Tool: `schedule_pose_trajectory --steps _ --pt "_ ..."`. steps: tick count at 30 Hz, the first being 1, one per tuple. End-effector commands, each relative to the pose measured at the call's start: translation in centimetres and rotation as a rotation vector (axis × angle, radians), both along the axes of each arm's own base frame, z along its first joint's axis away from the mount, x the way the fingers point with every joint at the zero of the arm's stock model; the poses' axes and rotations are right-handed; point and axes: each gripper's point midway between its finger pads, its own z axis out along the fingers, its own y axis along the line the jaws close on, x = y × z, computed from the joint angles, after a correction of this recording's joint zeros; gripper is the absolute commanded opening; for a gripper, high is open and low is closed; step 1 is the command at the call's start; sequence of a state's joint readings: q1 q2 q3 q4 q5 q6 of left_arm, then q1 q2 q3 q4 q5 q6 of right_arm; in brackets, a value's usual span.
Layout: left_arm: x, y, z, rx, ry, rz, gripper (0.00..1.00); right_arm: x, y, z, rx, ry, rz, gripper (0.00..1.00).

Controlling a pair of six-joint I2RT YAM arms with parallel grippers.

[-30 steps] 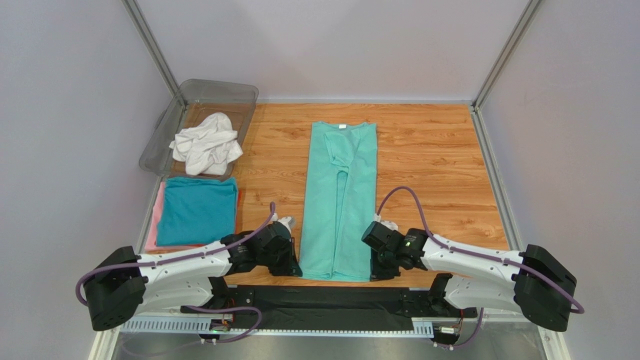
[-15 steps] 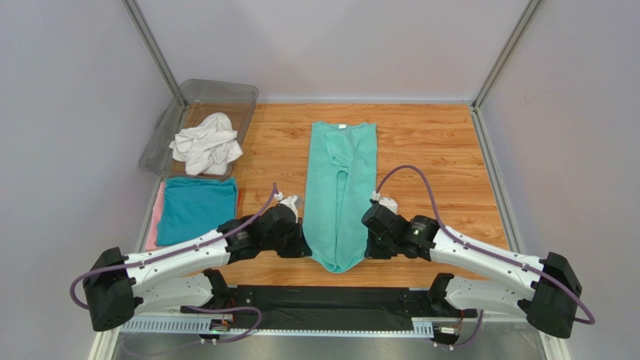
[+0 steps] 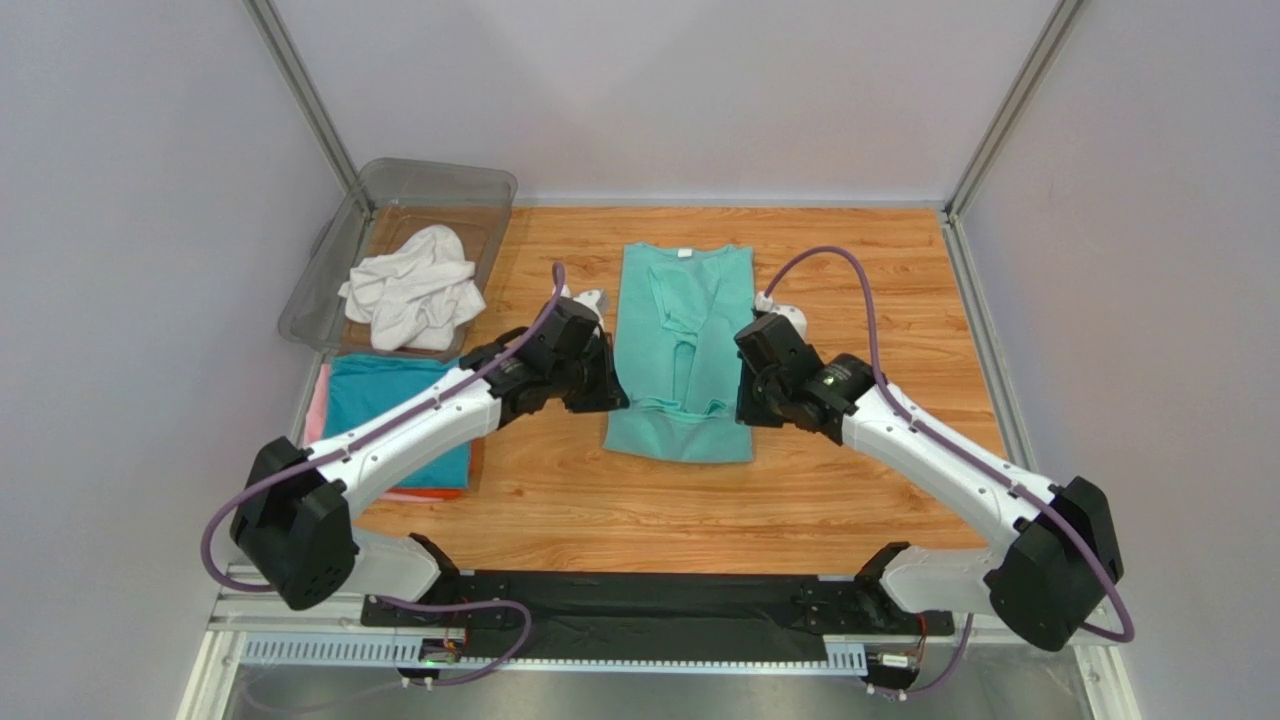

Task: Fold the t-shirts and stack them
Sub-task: Fold the tshirt

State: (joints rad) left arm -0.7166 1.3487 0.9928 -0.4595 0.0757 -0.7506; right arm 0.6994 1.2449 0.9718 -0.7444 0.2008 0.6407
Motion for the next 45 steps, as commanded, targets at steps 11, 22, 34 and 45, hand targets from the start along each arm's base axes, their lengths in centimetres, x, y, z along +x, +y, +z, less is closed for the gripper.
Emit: schedule_pose_trajectory --steps 11,22,34,45 --pt "8.9 -0.7 0.8 -0.002 -0.045 -0.066 0.0 9.2 0.1 2.1 0.023 -0.104 -0.008 0.0" --pt "13.4 -1.4 -0.9 -0.009 -0.047 -0.11 0.0 13.4 -0.7 -0.1 0.047 -0.072 -0.037 0.0" --pt "15.6 -1.2 -5.5 0.0 0.053 -0.092 0.09 16.0 -1.7 -4.4 0.042 0.004 -0.074 0.05" --pt "16.2 -0.3 -1.4 -0.048 -0.036 -0.073 1.0 16.1 -1.4 -1.1 0.107 -0.033 -0.062 0.56"
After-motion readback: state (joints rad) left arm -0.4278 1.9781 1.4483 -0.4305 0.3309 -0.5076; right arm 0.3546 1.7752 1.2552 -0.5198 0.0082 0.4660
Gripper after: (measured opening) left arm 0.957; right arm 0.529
